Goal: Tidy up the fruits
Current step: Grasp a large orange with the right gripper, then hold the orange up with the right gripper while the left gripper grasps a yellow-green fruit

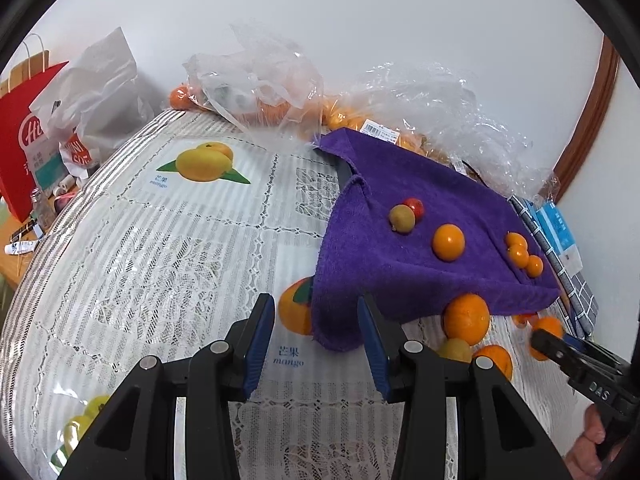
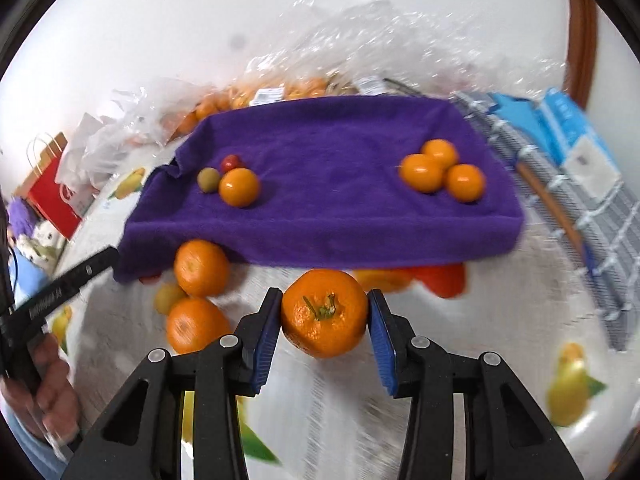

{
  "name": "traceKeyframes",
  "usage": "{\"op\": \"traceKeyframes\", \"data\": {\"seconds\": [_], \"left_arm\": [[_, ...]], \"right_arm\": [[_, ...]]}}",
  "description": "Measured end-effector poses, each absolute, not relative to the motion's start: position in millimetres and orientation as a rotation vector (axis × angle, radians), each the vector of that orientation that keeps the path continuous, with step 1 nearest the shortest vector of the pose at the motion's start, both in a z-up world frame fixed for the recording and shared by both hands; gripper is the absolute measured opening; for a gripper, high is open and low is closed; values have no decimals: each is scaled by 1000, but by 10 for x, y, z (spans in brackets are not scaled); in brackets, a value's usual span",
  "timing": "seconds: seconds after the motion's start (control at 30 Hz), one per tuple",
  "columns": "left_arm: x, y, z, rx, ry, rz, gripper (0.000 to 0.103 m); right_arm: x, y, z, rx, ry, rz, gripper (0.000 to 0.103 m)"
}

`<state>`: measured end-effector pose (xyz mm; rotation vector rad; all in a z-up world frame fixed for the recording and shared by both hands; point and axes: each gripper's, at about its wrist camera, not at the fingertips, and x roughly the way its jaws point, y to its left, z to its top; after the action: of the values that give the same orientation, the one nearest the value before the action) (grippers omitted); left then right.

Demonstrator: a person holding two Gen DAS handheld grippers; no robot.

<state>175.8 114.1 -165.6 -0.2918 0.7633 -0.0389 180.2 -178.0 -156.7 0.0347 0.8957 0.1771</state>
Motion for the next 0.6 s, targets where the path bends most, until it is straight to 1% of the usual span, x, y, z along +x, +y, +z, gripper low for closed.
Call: {"op": "traceKeyframes", "data": {"seconds": [0.27,0.6], "left_arm": [[1729,1054,-1635,-251,753,-49,41],[1656,939,-1620,-224,741,-143,41]], "right_arm": [[1525,-2064,-1720,-8,901,138,43],[1581,-2045,-1836,-1,885,135,43]]}}
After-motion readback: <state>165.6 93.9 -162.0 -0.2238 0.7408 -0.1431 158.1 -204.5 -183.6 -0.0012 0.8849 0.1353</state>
